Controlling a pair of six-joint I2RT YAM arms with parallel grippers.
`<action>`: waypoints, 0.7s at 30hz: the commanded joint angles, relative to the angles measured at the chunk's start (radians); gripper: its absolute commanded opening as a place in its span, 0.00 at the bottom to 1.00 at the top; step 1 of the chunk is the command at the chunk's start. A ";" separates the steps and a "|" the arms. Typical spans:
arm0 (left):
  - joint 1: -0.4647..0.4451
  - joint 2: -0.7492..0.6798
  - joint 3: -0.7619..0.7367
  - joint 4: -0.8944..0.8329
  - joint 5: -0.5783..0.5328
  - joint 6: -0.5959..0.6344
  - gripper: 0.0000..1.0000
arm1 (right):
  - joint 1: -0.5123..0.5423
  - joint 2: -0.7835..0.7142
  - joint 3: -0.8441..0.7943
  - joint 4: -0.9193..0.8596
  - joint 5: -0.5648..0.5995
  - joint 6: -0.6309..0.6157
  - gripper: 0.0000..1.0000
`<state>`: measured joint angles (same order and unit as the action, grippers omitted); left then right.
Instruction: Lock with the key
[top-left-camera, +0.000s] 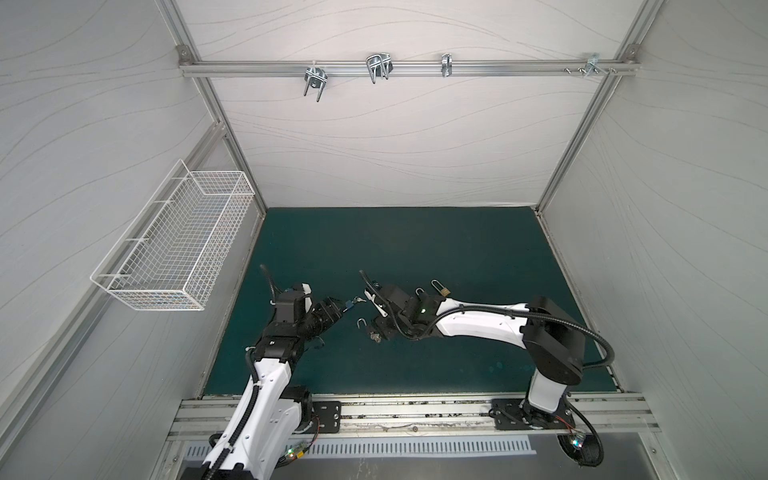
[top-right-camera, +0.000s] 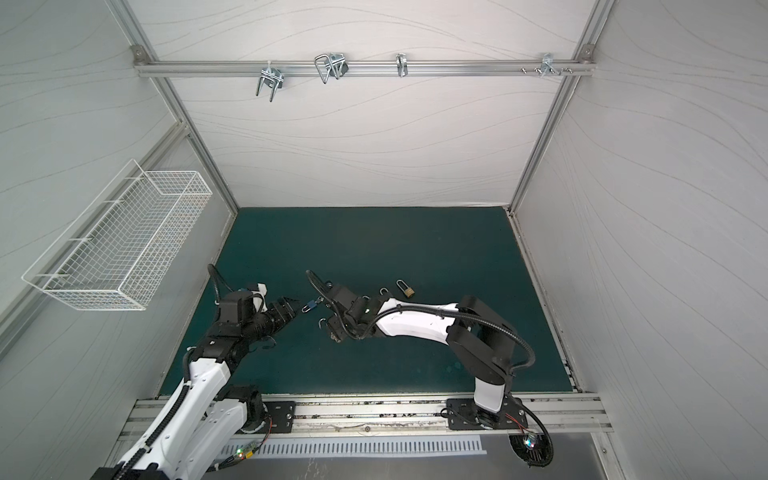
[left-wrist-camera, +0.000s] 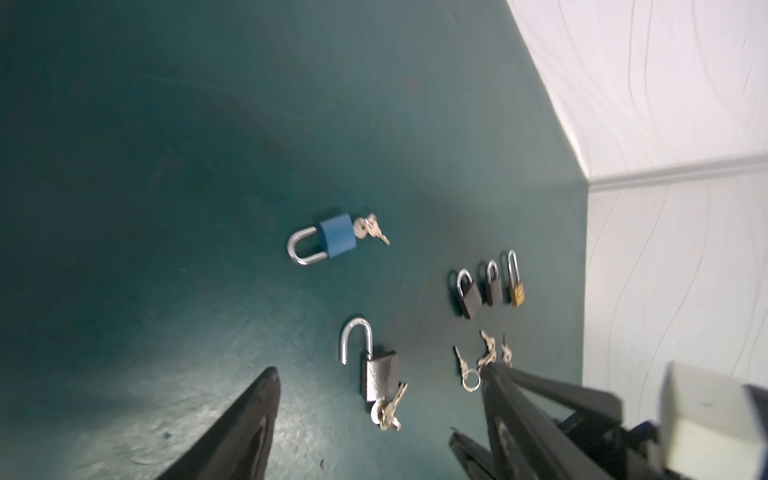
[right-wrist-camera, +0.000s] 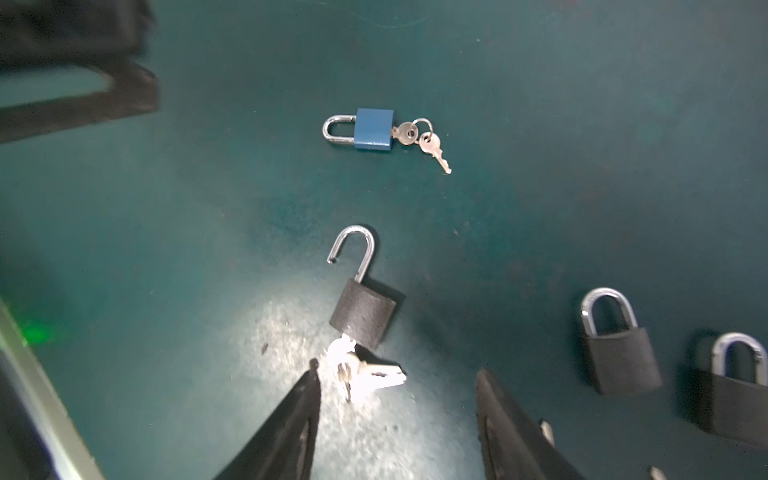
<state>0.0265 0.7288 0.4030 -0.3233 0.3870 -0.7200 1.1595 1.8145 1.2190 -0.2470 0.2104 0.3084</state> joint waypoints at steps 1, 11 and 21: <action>0.077 -0.038 0.006 0.023 0.082 -0.027 0.77 | 0.021 0.061 0.067 -0.074 0.060 0.094 0.61; 0.188 -0.057 0.014 -0.015 0.111 -0.010 0.77 | 0.037 0.209 0.187 -0.153 0.050 0.107 0.68; 0.190 -0.065 0.013 -0.029 0.118 -0.001 0.77 | 0.058 0.306 0.271 -0.222 0.087 0.068 0.68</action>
<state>0.2096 0.6754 0.3996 -0.3450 0.4885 -0.7296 1.2045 2.0911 1.4643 -0.4091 0.2668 0.3916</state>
